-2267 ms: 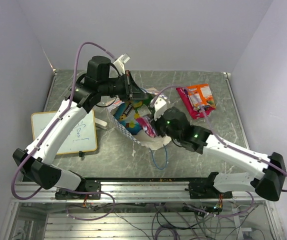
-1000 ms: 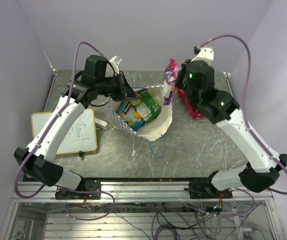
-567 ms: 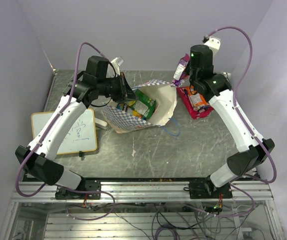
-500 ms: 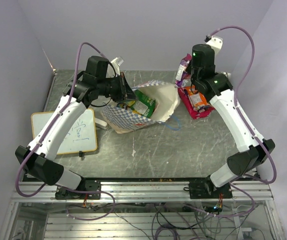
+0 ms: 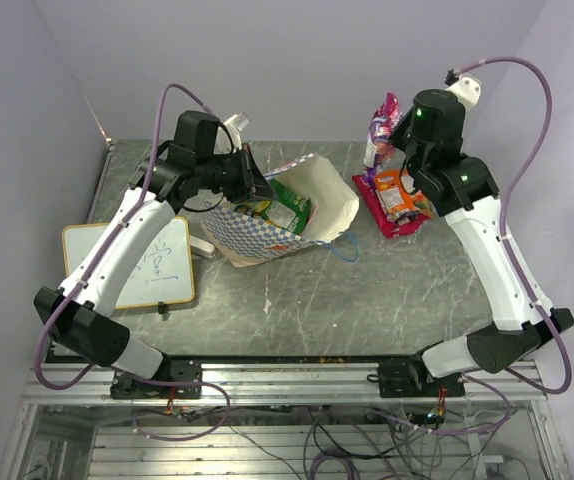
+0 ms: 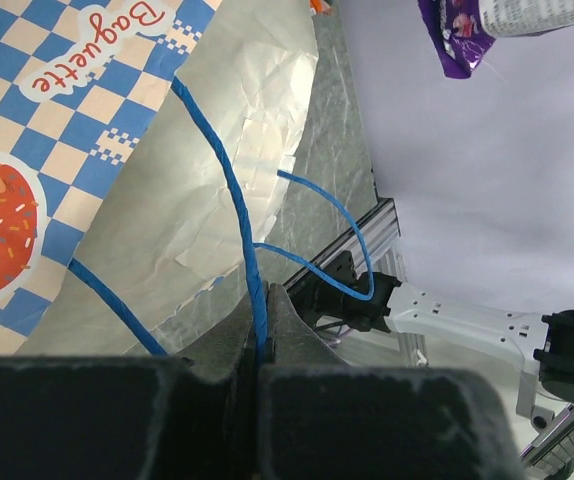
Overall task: Take the snacks out of the paper bag
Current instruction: Place the snack at the center of the board.
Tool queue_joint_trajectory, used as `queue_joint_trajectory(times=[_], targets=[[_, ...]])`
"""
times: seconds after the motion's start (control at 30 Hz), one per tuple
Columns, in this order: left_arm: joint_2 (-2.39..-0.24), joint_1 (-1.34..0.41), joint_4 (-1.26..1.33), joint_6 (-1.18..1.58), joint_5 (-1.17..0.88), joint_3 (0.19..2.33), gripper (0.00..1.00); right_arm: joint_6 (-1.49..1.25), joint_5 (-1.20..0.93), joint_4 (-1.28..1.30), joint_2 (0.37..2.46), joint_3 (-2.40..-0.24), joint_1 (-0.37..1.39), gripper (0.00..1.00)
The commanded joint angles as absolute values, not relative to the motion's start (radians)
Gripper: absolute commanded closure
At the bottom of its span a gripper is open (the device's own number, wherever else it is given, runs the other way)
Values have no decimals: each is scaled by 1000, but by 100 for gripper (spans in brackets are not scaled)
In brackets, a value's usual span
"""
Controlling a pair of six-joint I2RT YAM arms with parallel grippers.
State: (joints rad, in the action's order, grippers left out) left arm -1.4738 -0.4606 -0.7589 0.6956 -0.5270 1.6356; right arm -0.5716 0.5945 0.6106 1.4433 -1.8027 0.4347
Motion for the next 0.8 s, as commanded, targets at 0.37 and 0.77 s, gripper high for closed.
queue_joint_trajectory(times=[0.37,0.77], targets=[[-1443,-456,-767,698,-555,1660,93,-580,791,621,1532,-1771,336,100],[-1443,-456,-757,700,-564,1654,93,-590,941,699,1654,-1742,307,100]])
